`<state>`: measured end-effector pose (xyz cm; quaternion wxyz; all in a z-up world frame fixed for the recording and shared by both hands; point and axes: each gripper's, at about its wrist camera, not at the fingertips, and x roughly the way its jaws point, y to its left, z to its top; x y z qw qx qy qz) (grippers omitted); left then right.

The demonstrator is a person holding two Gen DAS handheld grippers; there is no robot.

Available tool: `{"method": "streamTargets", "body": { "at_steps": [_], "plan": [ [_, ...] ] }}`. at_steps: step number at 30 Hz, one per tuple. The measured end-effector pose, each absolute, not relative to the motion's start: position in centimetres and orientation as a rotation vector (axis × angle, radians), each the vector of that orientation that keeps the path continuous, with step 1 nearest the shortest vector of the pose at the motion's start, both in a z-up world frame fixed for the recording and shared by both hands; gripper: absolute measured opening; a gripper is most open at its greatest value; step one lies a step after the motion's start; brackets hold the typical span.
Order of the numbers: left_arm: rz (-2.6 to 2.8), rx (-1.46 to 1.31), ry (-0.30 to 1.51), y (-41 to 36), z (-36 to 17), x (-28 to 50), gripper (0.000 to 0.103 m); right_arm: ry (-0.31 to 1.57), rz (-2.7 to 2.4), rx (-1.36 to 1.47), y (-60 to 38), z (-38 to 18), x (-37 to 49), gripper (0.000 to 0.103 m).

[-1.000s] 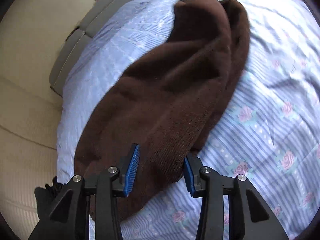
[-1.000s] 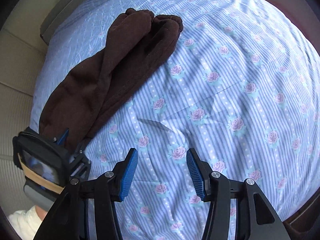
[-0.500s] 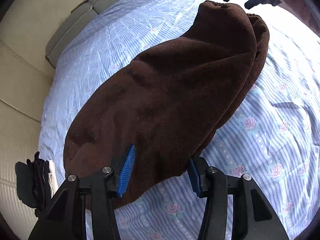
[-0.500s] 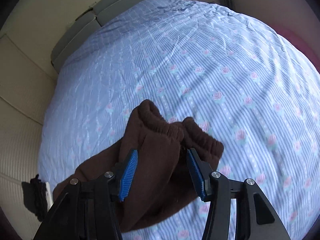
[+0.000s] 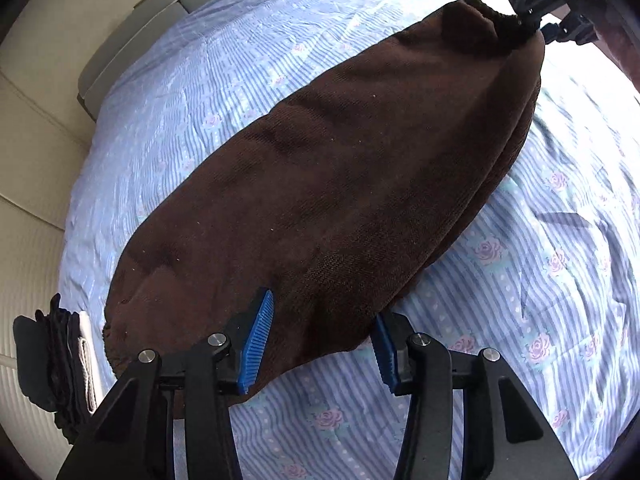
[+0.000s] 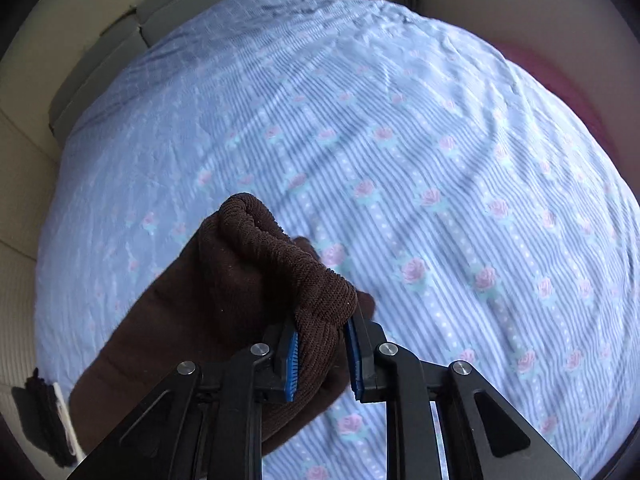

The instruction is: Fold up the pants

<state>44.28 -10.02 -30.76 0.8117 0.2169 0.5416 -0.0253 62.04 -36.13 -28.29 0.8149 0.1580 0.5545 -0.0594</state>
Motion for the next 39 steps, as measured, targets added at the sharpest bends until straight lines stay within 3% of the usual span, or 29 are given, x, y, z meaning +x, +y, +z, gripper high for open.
{"method": "streamTargets", "body": {
  "at_steps": [3,8,12,14,15,16,20,26,39],
  "plan": [
    [-0.058,0.436,1.197,-9.9,-31.4,44.5,0.050,1.281,-0.159,0.344,-36.9,-31.3,62.1,0.022],
    [-0.055,0.437,1.211,-9.6,-31.7,44.3,0.056,1.253,-0.163,0.309,-36.7,-31.3,61.2,0.027],
    [-0.074,0.421,1.212,-9.4,-30.4,43.3,0.058,1.182,-0.120,0.350,-37.8,-28.9,59.3,0.059],
    [-0.099,0.381,1.175,-9.2,-28.6,42.3,0.069,1.093,-0.108,0.389,-38.2,-26.9,57.8,0.072],
    [-0.105,0.368,1.153,-9.1,-27.8,41.8,0.072,1.053,-0.095,0.389,-38.2,-26.0,57.1,0.084],
    [-0.108,0.359,1.130,-9.0,-27.0,41.4,0.074,1.017,-0.075,0.379,-38.1,-25.3,56.8,0.088],
    [-0.109,0.335,1.110,-9.4,-25.5,41.6,0.074,0.968,0.022,0.259,-36.2,-24.2,59.6,0.090],
    [-0.096,0.289,1.098,-10.3,-24.4,43.3,0.074,1.113,0.123,0.239,-34.6,-27.8,64.6,0.088],
    [-0.091,0.292,1.069,-12.0,-24.8,47.0,0.074,1.226,0.005,0.866,-42.0,-36.3,63.0,0.079]
  ]
}}
